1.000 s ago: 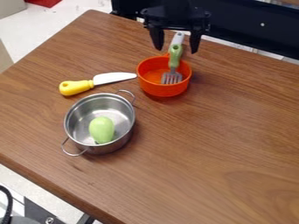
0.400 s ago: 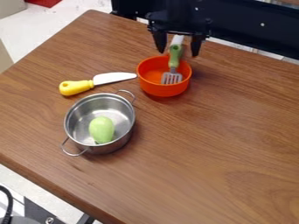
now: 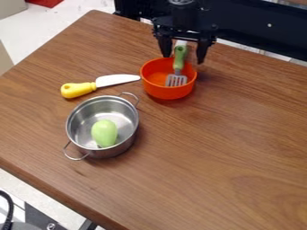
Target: Move the plastic specular to middle of the table
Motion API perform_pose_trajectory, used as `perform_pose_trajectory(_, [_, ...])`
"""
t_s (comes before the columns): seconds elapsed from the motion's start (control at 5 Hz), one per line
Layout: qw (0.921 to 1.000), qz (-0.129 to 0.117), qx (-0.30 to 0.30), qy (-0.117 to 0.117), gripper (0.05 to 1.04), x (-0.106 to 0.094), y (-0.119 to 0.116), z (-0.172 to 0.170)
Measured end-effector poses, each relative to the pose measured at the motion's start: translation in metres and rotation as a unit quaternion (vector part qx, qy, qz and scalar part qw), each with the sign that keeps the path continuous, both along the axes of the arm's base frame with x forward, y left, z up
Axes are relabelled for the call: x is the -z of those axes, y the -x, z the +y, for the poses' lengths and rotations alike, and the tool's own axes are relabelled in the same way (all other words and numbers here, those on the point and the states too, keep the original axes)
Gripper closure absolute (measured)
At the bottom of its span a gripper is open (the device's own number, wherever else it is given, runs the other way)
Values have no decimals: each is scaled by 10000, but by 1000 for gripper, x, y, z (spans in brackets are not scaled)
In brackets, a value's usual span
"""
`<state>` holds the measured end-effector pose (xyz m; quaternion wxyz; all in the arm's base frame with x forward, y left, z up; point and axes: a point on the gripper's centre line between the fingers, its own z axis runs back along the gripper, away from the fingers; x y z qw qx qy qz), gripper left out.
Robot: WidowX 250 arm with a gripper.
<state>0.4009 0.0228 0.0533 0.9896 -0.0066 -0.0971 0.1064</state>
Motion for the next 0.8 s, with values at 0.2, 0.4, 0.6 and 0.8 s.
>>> perform_pose_trajectory(0.2, [9999, -37, -93, -30, 122, 0, -1, 0])
perform_pose_trajectory(0.4, [10000, -37, -12, -15, 389, 1, -1, -1])
perform_pose_trajectory(0.6, [10000, -53, -65, -5, 683, 7, 1, -1])
perform_pose_trajectory(0.8, [10000, -34, 16, 46, 775, 7, 2, -3])
